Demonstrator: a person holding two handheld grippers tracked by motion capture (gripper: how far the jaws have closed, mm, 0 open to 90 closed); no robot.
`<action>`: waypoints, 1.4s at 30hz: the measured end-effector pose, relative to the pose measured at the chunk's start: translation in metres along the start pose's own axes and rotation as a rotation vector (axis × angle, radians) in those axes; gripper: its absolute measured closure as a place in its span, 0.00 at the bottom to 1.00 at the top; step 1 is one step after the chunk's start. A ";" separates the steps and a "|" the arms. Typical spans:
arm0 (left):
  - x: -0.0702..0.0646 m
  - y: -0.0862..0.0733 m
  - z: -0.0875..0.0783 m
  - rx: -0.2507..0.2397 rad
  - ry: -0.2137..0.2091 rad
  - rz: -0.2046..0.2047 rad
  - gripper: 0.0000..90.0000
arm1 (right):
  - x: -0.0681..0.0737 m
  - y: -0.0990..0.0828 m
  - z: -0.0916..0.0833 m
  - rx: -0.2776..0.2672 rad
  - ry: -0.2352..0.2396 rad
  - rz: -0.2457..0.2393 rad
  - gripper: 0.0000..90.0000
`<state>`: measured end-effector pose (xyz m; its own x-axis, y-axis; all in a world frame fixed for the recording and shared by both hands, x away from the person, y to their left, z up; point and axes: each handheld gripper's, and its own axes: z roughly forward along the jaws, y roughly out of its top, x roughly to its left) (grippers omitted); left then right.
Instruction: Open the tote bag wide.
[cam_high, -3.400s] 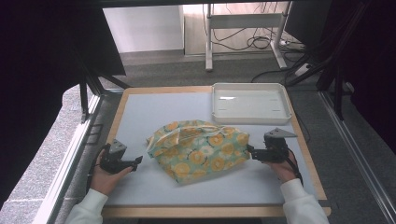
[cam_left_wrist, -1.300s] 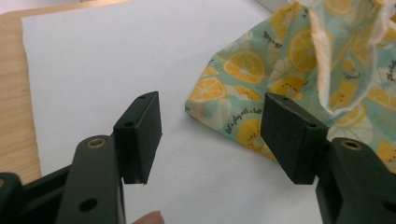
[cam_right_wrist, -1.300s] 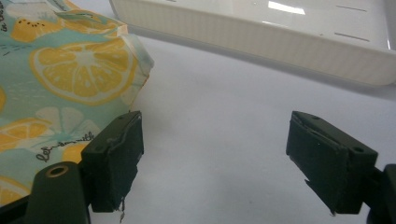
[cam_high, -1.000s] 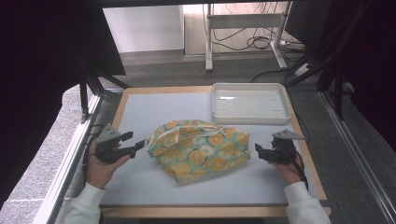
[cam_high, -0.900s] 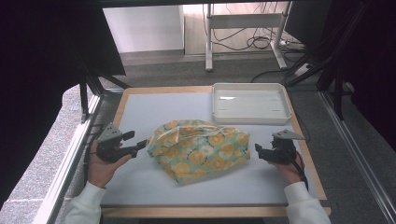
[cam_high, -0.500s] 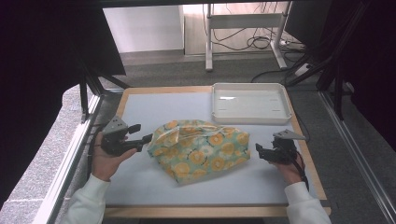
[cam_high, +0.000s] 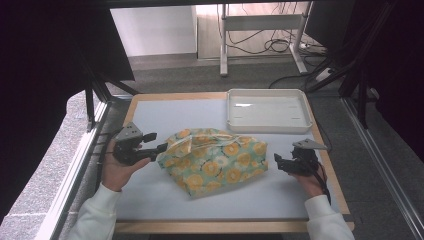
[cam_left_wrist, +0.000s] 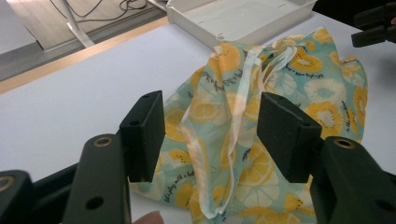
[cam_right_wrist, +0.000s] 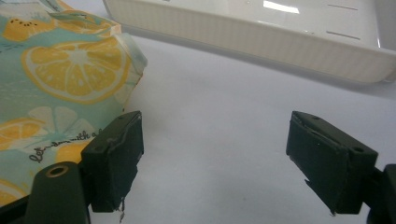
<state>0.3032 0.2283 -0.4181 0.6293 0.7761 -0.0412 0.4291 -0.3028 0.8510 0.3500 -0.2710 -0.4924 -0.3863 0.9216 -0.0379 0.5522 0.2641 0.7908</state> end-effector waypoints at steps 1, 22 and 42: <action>0.000 -0.001 0.001 0.002 -0.003 0.000 0.49 | 0.000 0.000 0.000 0.001 -0.002 0.000 0.21; -0.016 -0.010 0.031 0.113 -0.073 0.061 0.58 | -0.002 -0.002 0.001 0.011 -0.006 0.000 0.21; -0.017 -0.017 0.040 0.103 -0.145 0.073 1.00 | -0.004 0.001 -0.002 -0.001 -0.008 0.003 0.22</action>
<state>0.3110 0.1989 -0.4530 0.7446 0.6646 -0.0622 0.4384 -0.4166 0.7964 0.3503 -0.2751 -0.4905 -0.3790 0.9245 -0.0406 0.5527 0.2613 0.7914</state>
